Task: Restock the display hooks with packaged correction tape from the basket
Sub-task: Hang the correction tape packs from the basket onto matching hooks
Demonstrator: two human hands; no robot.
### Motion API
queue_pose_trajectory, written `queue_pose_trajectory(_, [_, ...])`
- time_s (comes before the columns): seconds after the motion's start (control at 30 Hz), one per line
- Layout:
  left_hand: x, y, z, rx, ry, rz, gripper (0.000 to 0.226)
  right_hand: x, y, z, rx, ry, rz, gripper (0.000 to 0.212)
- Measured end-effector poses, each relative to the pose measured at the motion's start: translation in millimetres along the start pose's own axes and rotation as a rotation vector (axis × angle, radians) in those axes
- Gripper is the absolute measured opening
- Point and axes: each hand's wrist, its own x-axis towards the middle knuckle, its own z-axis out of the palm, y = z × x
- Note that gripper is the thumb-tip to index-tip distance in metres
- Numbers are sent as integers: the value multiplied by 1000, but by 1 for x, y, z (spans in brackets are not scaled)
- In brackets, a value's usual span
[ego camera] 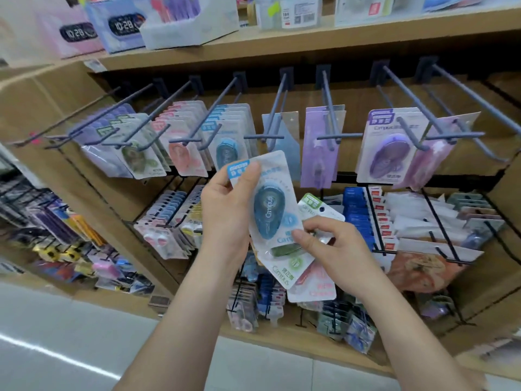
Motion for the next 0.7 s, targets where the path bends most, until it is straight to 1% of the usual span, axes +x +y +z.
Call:
queue_pose_trajectory(0.13, [12,3,-10,27,99,30,11,8,-2,14,5,-44,0,20])
queue_pose_trajectory(0.23, [16,7,-20,54,166,79,11,17,-6,26,-4,-84,-26,20])
queue_pose_trajectory(0.4, [21,15,-31,75,257,203,14,33,-11,44,14,-84,-68,18])
queue_pose_trajectory(0.47, [26,16,-34,79,295,227,13,36,-14,50,31,-85,-74,17])
queue_pose_trajectory(0.53, [30,18,-35,77,307,229,11,39,-18,54,50,-84,-72,17])
queue_pose_trajectory(0.7, [43,20,-41,151,292,228,21,42,-20,61,101,-87,-46,25])
